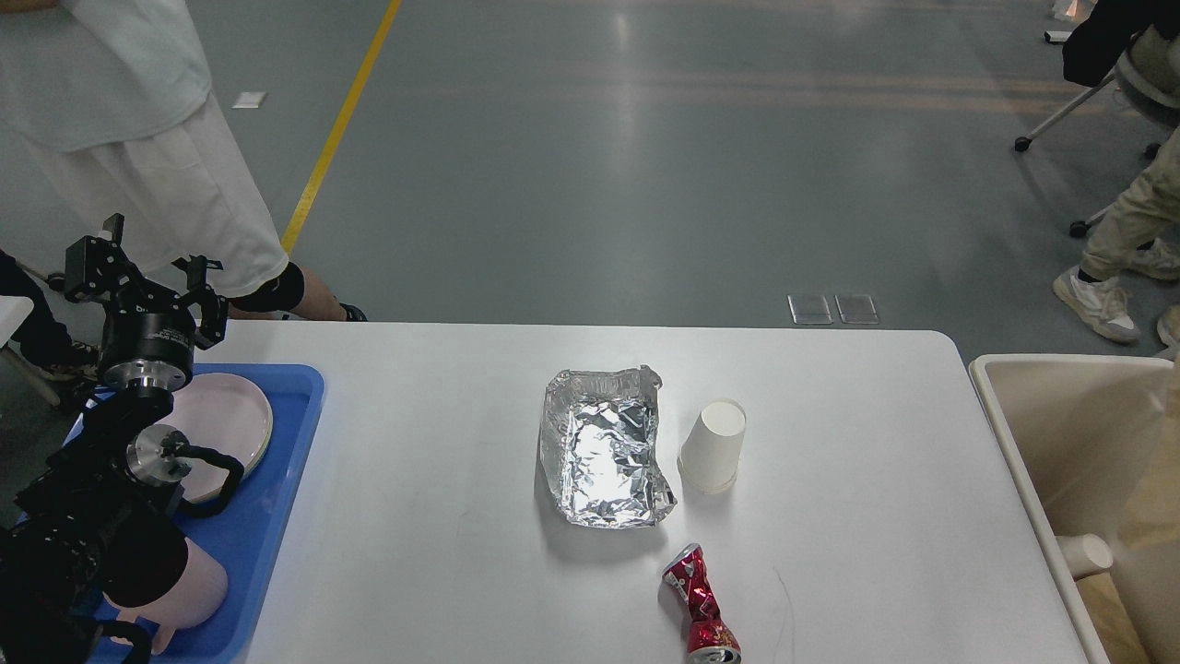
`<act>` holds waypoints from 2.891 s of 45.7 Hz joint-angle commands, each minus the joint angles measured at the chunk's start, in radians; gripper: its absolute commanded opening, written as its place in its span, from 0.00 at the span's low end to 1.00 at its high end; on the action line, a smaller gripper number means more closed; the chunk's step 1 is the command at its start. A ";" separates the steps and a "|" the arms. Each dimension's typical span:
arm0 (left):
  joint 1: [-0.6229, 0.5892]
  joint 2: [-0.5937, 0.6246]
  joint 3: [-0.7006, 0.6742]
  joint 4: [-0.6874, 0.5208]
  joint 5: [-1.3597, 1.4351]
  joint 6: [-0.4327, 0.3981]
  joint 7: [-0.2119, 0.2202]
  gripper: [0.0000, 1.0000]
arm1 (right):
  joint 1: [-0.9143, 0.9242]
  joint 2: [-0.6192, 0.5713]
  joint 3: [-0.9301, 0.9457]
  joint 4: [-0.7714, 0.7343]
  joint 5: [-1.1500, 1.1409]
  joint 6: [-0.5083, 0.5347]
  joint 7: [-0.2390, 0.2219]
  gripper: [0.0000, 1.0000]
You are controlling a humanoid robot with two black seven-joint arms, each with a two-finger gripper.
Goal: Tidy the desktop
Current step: 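Move the right gripper to the white paper cup and grasp it, then carry the paper cup with the right gripper into the bin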
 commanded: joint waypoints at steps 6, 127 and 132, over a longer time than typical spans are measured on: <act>0.000 0.000 0.000 0.000 0.000 0.000 0.000 0.97 | -0.046 0.082 0.075 -0.055 0.000 0.005 0.000 0.99; 0.001 0.001 0.000 0.000 0.000 0.000 0.000 0.97 | 0.432 0.738 -0.036 0.407 0.209 0.226 -0.011 0.24; 0.001 0.001 0.000 0.000 0.000 0.000 0.000 0.97 | 0.434 0.738 -0.040 0.404 0.210 0.224 -0.012 0.18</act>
